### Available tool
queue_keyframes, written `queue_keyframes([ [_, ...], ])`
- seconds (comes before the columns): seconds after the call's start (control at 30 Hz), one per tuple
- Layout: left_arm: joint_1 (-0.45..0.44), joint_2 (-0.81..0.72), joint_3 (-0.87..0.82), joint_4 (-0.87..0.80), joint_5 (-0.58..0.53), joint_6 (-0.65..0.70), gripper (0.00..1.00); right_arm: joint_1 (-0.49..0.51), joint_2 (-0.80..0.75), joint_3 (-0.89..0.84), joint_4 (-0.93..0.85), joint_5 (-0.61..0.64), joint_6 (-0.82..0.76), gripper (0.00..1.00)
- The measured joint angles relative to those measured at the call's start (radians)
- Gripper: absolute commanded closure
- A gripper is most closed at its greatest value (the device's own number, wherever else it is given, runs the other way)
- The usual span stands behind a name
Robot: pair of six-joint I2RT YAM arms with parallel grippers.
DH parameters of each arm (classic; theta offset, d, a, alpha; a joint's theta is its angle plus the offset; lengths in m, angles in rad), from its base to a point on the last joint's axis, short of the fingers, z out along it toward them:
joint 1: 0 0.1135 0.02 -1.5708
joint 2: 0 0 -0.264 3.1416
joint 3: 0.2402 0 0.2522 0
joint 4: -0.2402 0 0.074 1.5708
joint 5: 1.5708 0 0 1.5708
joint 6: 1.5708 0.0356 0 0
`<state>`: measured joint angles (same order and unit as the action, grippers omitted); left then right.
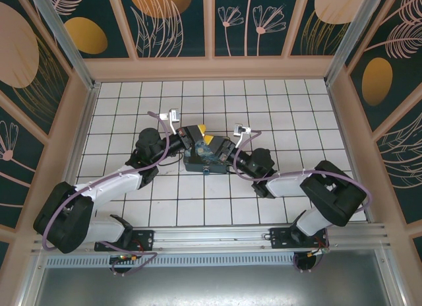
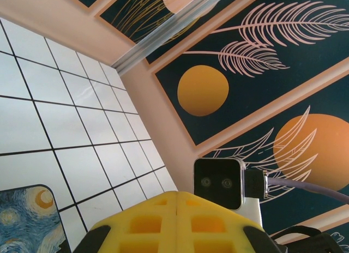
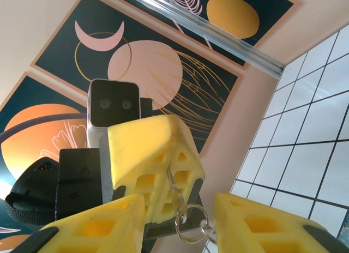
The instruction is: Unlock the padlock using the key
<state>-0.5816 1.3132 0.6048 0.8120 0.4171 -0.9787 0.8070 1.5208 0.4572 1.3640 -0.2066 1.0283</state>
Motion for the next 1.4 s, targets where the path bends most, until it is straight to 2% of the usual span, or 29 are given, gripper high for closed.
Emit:
queue_keyframes([
  [0.7,0.000,0.000,0.000,0.000,-0.008,0.000,1.00,0.006,0.014,0.014,0.002,-0.003,0.003,0.79],
  [0.77,0.000,0.000,0.000,0.000,-0.008,0.000,1.00,0.006,0.014,0.014,0.003,-0.003,0.003,0.82],
  [0.97,0.001,0.000,0.000,0.001,-0.011,0.000,1.00,0.006,0.014,0.014,0.003,0.000,0.007,1.00],
  [1.27,0.001,0.000,0.000,0.001,-0.011,0.000,1.00,0.006,0.014,0.014,0.002,0.000,0.007,1.00],
  [1.4,0.001,-0.004,0.000,-0.022,-0.019,-0.002,0.64,0.006,0.001,0.014,-0.029,0.001,0.007,1.00],
])
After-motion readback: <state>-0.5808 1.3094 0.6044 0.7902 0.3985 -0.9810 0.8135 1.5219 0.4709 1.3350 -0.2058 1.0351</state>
